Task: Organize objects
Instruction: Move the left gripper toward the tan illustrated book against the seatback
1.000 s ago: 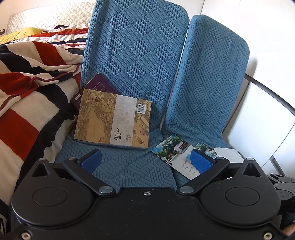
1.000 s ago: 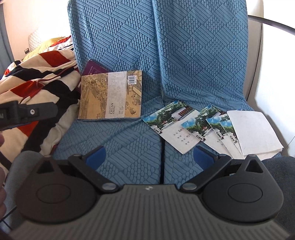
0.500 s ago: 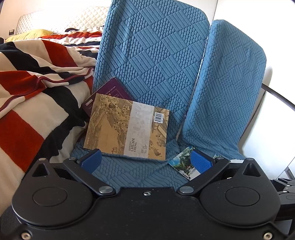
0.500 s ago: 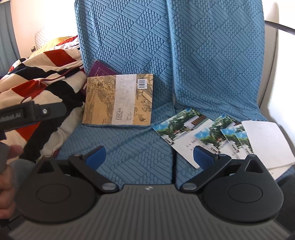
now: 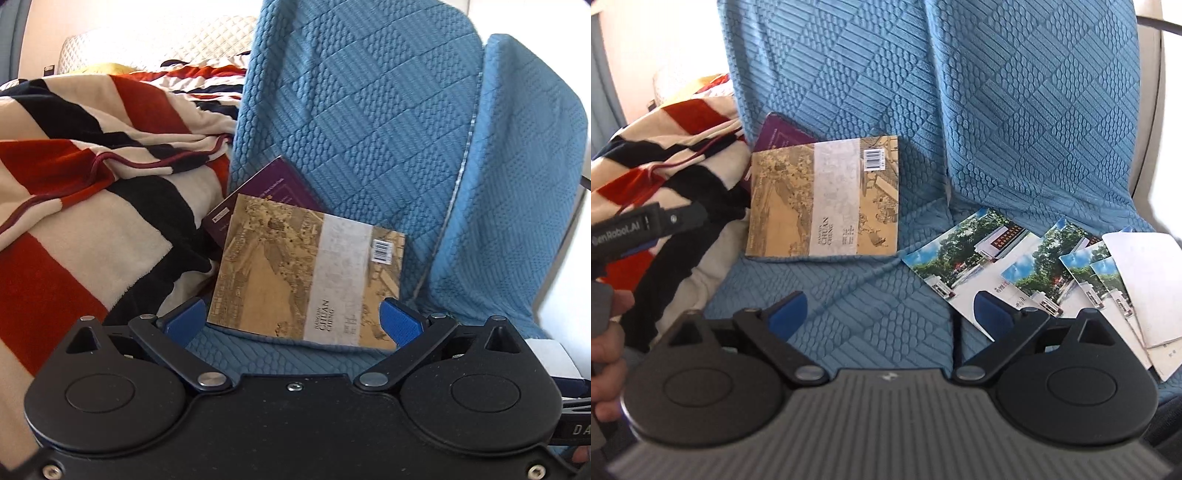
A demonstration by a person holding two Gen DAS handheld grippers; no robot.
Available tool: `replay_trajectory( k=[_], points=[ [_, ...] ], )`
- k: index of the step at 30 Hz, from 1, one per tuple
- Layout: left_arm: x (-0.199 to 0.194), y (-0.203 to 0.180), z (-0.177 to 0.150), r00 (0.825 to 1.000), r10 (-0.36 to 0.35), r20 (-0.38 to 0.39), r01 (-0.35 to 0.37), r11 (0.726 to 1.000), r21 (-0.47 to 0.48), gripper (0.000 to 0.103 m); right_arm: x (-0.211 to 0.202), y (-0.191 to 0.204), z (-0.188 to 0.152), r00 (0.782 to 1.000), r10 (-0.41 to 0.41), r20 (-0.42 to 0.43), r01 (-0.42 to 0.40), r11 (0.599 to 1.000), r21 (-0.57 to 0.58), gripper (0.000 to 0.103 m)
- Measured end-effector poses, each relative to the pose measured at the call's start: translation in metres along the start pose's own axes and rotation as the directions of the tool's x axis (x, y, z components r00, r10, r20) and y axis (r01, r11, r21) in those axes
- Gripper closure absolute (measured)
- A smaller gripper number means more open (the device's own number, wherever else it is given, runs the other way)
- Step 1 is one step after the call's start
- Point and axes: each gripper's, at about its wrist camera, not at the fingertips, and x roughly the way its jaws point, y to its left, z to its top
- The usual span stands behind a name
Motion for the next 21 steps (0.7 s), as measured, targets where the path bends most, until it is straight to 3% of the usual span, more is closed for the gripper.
replay_trajectory(
  k=[7, 10, 16, 21],
  points=[
    [0.043, 0.010, 0.003, 1.000, 0.009, -0.025, -0.009, 1.000, 0.006, 0.002, 0.031, -0.004, 0.012, 1.000, -0.014, 0.007, 0.014, 1.000, 0.000, 0.005],
    [0.063, 0.020, 0.006, 0.998, -0.013, -0.061, 0.012, 1.000, -0.018, 0.002, 0.047, -0.007, 0.018, 1.000, -0.016, 0.005, 0.015, 1.000, 0.005, 0.005],
    [0.108, 0.030, 0.015, 0.992, 0.020, -0.123, -0.024, 0.999, -0.032, 0.002, 0.085, -0.012, 0.032, 1.000, 0.010, -0.009, -0.010, 1.000, 0.006, 0.005],
    [0.149, 0.037, 0.026, 0.982, 0.000, -0.188, -0.014, 0.997, -0.074, 0.002, 0.115, -0.015, 0.046, 0.999, 0.039, -0.021, -0.039, 0.999, -0.001, 0.005]
  ],
)
